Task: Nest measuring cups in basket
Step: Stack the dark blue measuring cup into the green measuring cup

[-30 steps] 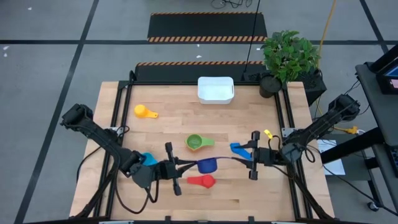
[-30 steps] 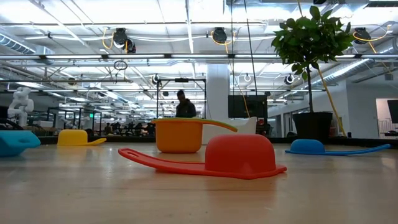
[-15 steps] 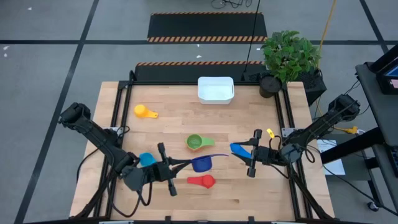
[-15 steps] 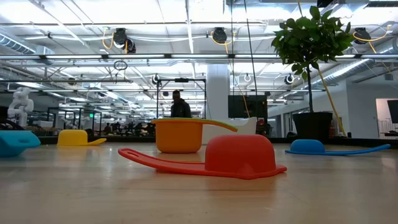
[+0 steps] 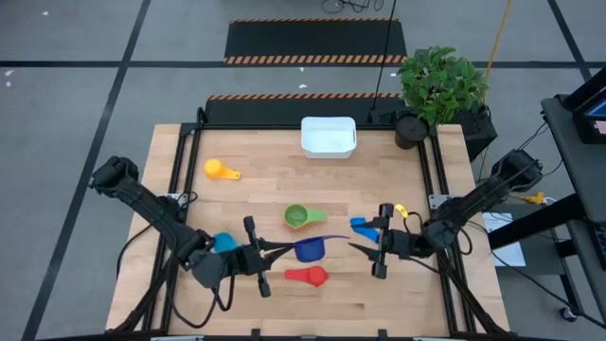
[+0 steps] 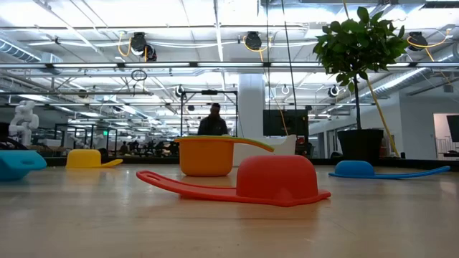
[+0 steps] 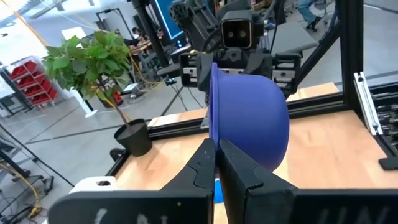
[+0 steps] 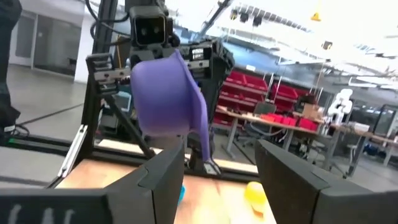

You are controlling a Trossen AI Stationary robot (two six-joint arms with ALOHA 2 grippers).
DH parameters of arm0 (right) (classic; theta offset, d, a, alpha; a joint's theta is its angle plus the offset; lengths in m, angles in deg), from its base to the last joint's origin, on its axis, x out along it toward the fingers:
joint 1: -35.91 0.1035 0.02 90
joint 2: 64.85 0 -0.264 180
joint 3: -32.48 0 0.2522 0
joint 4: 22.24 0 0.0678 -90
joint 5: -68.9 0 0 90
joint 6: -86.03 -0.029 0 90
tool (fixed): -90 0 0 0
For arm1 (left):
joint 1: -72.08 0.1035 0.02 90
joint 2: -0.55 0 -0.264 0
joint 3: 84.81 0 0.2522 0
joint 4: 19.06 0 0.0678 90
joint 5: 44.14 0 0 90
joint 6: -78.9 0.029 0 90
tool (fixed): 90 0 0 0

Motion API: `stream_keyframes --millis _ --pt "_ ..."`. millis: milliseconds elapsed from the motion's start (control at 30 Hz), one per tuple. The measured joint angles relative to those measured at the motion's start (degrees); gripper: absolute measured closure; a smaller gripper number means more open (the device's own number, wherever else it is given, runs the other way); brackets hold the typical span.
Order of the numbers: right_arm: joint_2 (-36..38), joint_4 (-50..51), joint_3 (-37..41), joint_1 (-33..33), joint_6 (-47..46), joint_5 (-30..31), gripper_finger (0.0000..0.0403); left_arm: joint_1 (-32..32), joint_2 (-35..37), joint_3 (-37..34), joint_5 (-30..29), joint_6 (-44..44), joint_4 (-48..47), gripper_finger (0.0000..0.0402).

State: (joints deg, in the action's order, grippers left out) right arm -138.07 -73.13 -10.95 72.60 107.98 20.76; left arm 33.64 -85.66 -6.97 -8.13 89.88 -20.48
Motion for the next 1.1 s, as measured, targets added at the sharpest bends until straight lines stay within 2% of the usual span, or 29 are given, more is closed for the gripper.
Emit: stream_keyframes --millis 133,400,700,867,1100 --pt "-1.8 -3.4 0.0 -0.7 0.9 -0.1 0.0211 0.6 -0.1 -1.5 0.1 0.6 1.7 0.0393" --pt "-4.3 -4.3 -0.1 -3.9 -5.1 -3.0 0.0211 1.7 -0.1 -1.7 2.9 0.8 2.8 0.0392" --pt "-6.4 -3.7 -2.5 -4.1 -4.2 -3.0 0.0216 1.5 -0.1 -1.7 3.0 0.9 2.3 0.0392" --pt "-6.4 -3.1 -2.5 -4.1 -4.1 -3.0 0.0249 1.5 -0.1 -1.7 3.0 1.0 2.1 0.0392" --pt "-6.4 -2.8 -2.5 -4.1 -3.2 -3.0 0.0329 1.5 -0.1 -1.7 3.0 1.3 1.7 0.0392"
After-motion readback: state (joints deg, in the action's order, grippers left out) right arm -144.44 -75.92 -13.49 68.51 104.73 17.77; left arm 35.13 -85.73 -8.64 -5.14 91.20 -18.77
